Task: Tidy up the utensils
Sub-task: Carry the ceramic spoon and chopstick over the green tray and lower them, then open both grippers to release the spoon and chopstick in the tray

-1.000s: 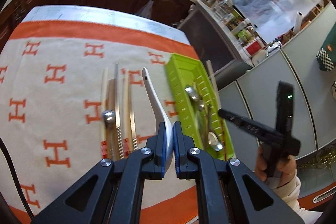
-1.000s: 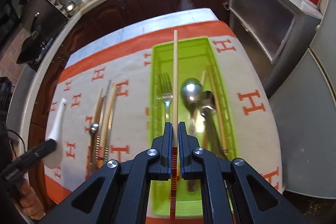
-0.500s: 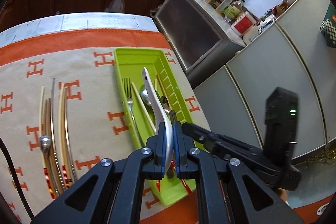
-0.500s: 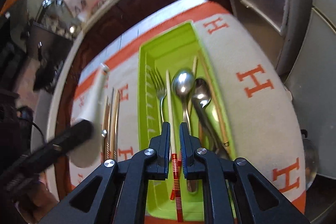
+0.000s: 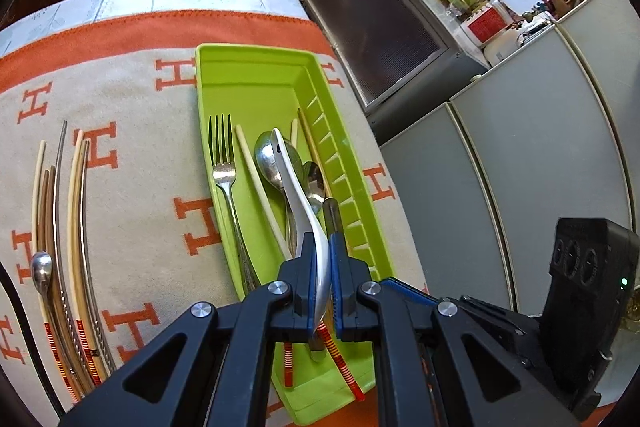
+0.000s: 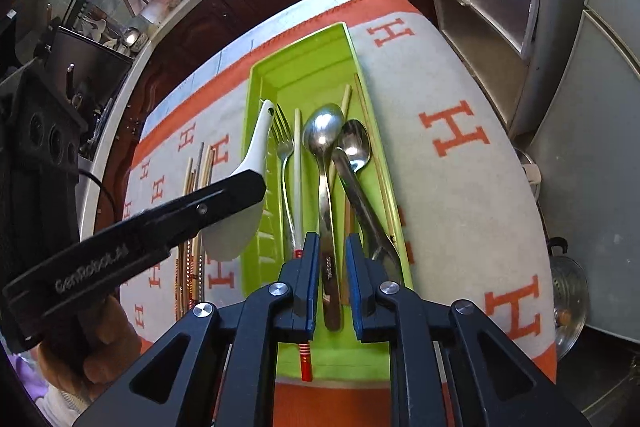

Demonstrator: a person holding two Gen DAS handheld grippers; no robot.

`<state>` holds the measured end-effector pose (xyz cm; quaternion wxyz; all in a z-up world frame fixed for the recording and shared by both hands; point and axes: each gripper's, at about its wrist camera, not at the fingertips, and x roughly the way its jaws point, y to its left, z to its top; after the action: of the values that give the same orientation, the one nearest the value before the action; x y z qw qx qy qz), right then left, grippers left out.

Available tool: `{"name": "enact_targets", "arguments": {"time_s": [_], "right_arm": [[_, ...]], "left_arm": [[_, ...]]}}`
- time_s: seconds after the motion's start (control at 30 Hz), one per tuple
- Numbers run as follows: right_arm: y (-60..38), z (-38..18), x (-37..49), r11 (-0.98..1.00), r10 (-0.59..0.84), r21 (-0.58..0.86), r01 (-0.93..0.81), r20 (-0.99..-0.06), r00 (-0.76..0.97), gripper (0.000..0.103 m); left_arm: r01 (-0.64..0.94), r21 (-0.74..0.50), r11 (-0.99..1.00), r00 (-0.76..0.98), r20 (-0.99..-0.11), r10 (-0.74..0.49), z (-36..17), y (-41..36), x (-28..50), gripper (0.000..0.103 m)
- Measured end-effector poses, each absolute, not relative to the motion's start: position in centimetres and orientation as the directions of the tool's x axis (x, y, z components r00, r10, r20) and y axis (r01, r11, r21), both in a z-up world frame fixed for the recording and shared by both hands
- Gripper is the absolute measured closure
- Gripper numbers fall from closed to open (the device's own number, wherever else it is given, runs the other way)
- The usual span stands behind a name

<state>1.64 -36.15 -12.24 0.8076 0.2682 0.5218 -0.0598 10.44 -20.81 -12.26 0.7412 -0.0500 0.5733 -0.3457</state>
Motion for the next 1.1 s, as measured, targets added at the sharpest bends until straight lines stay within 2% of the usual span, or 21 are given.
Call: {"name": "enact_targets", "arguments": {"time_s": [0.2,0.27,0.33,0.47,0.6,0.7,0.83,1.1], "right_arm": [[-36.3,-12.1,0.7,0.845,0.194,0.380,0.376,-0.873,0.447,0.088],[-36.1,-11.9,0.4,0.851,0.194,0.375,0.368,-0.875,0.443,0.085],[-35.7,-11.9,0.2,0.858,0.195,0.367,0.358,-0.879,0.434,0.084],[-34.5,-12.2,0.1,0.877,0.199,0.349,0.330,-0.890,0.410,0.084],[-33.4,-12.5,-0.1,0.896,0.181,0.314,0.313,-0.904,0.388,0.084],[-33.1,-12.5,-0.5,0.895,0.177,0.313,0.318,-0.903,0.392,0.084],[-33.1,-12.1,-0.8,0.895,0.150,0.300,0.329,-0.899,0.412,0.084],[-33.2,-11.7,-0.2,0.907,0.091,0.249,0.339,-0.904,0.419,0.084]], "left_arm": [[0.431,-0.471,0.769,0.066,-0.834,-0.548,-14.4,-21.7,11.0,0.098],[0.435,-0.468,0.769,0.062,-0.837,-0.544,-14.6,-21.9,11.0,0.092],[0.433,-0.472,0.768,0.066,-0.833,-0.549,-14.5,-21.8,11.0,0.079],[0.440,-0.484,0.757,0.075,-0.819,-0.568,-13.5,-21.2,10.6,0.072],[0.452,-0.479,0.752,0.109,-0.808,-0.580,-11.6,-19.9,10.0,0.061],[0.472,-0.434,0.767,0.167,-0.810,-0.562,-10.1,-18.3,9.2,0.053],[0.484,-0.315,0.817,0.297,-0.819,-0.492,-8.5,-15.3,7.8,0.043],[0.437,-0.175,0.883,0.419,-0.829,-0.371,-8.2,-10.2,7.1,0.038]]}}
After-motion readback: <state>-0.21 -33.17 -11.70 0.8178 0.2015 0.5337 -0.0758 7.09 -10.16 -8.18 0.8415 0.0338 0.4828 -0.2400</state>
